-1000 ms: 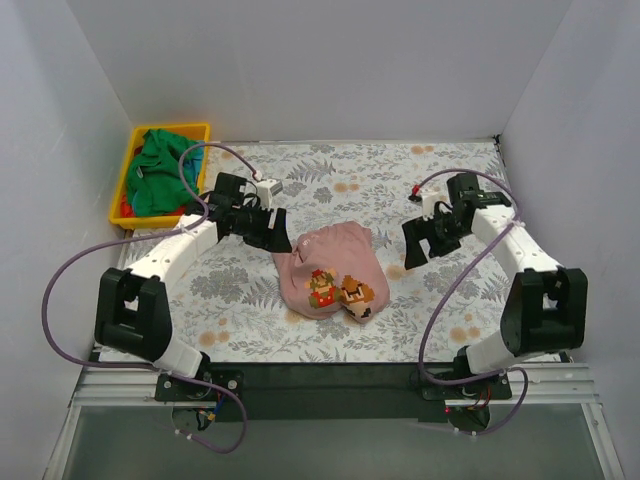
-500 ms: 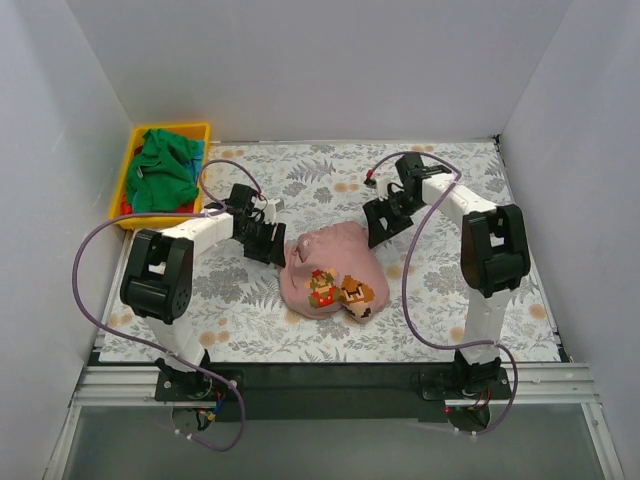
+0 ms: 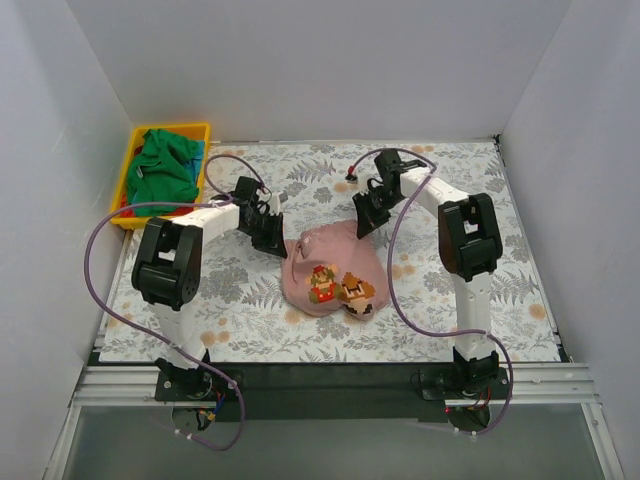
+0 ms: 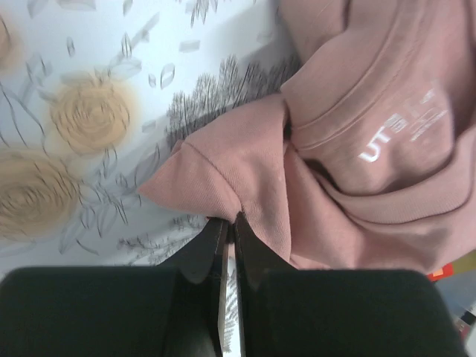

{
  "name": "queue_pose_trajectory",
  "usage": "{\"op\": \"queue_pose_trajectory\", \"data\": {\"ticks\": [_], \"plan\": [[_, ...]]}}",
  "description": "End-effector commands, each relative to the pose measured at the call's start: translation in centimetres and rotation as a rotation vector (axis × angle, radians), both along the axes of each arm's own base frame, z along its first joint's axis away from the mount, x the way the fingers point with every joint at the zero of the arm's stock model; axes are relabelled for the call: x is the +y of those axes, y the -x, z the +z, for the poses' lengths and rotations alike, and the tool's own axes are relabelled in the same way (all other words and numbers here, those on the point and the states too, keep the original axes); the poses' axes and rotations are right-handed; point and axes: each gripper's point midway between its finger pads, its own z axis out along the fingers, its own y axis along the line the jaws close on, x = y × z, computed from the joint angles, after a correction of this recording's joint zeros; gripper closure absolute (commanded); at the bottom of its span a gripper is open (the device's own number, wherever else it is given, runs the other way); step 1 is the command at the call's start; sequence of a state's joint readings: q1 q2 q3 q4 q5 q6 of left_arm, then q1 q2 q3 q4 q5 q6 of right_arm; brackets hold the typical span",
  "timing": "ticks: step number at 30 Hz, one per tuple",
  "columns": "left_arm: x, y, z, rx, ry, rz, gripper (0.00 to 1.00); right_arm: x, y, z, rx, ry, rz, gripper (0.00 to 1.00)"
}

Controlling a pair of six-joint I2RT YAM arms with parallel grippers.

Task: Fold and stack the t-shirts
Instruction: Flatten the tshirt out

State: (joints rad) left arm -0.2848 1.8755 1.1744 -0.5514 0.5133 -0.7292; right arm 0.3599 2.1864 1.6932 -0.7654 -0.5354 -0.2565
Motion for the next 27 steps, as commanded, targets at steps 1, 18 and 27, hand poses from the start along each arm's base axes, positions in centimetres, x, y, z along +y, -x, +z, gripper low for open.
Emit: {"op": "queue_pose_trajectory", "data": {"ticks": [1,18,27], "plan": [[-1.0,-3.5,3.4,-0.098,0.062,0.013,1.00,0.9,-3.1,4.5,-0.115,-0.070,-0.010,0.89],[1.3,-11.2,30.2,-0.810,0.326,-0.046,1.00,-6.1,-2.6,32.3,-0.912,-0.126,0.027,0.99],[4.7,1.5,19.7,-0.831,0.144,-0.389,0.91,-4.3,17.5,16.9,-0.895,0.003,0.653,0.54]]}}
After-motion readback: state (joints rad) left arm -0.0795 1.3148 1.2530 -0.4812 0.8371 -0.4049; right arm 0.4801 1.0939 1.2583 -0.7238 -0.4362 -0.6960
